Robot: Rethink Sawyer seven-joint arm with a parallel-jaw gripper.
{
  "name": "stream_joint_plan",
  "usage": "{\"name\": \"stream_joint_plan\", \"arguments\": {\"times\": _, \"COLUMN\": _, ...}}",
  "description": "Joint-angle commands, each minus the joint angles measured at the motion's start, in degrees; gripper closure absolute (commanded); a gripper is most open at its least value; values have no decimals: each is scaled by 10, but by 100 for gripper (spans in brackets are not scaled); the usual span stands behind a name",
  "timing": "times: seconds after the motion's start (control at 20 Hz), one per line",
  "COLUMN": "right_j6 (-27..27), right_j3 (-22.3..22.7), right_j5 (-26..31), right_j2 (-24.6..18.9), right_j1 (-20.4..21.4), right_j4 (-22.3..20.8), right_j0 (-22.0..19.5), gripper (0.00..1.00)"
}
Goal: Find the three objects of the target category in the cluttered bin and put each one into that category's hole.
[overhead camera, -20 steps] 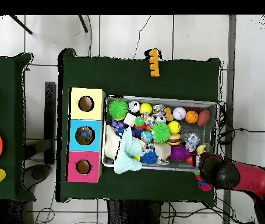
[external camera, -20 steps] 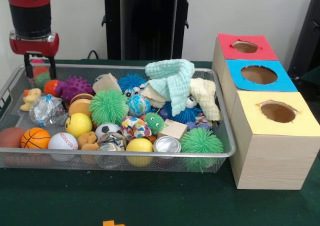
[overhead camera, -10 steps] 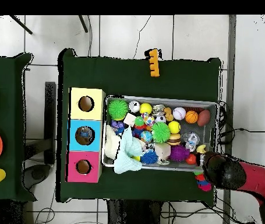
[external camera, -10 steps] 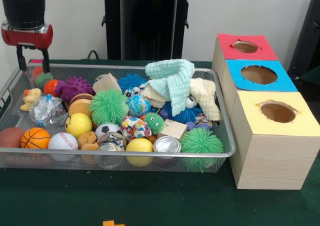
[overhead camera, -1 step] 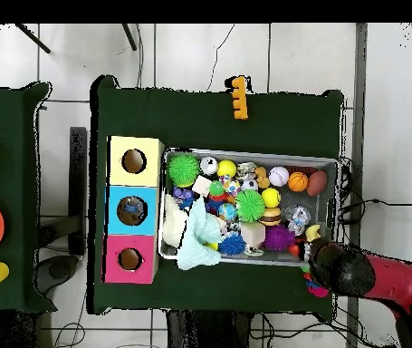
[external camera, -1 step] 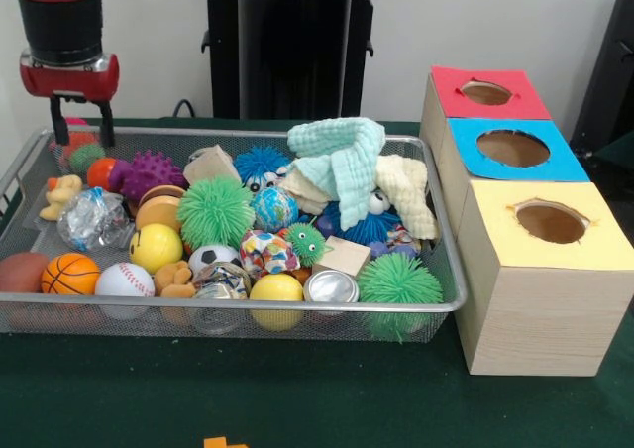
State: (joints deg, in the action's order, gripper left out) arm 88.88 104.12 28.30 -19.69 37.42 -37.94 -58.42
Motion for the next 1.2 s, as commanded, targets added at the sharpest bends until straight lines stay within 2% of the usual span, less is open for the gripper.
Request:
{"name": "stream_joint_plan", "arguments": {"times": 0.05, "right_j6": 17, "right_j3": 52, "right_j5": -48, "right_j2": 14, "right_j1": -29, "right_j4": -39, "right_j0": -8, "gripper": 0}}
{"name": "stream_joint_plan", "arguments": {"times": 0.15, "right_j6": 18, "right_j3": 56, "right_j5": -59, "right_j2": 19, "right_j1": -36, "right_j4": -43, "right_j0": -14, "gripper": 0}}
{"name": "stream_joint_plan", "arguments": {"times": 0.35, "right_j6": 6, "right_j3": 55, "right_j5": -44, "right_j2": 11, "right_j1": -22, "right_j4": -30, "right_j0": -10, "gripper": 0}}
{"name": "stream_joint_plan", "arguments": {"times": 0.7, "right_j6": -6, "right_j3": 18, "right_j5": -2, "right_j2": -22, "right_j1": -28, "right_j4": 11, "right_j0": -3, "gripper": 0}}
{"name": "stream_joint_plan", "arguments": {"times": 1.0, "right_j6": 4, "right_j3": 7, "right_j5": 4, "right_j2": -25, "right_j1": -19, "right_j4": 22, "right_j0": 12, "gripper": 0}}
{"name": "stream_joint_plan", "arguments": {"times": 1.2, "right_j6": 4, "right_j3": -16, "right_j5": 18, "right_j2": -25, "right_j1": -32, "right_j4": 30, "right_j0": 24, "gripper": 0}}
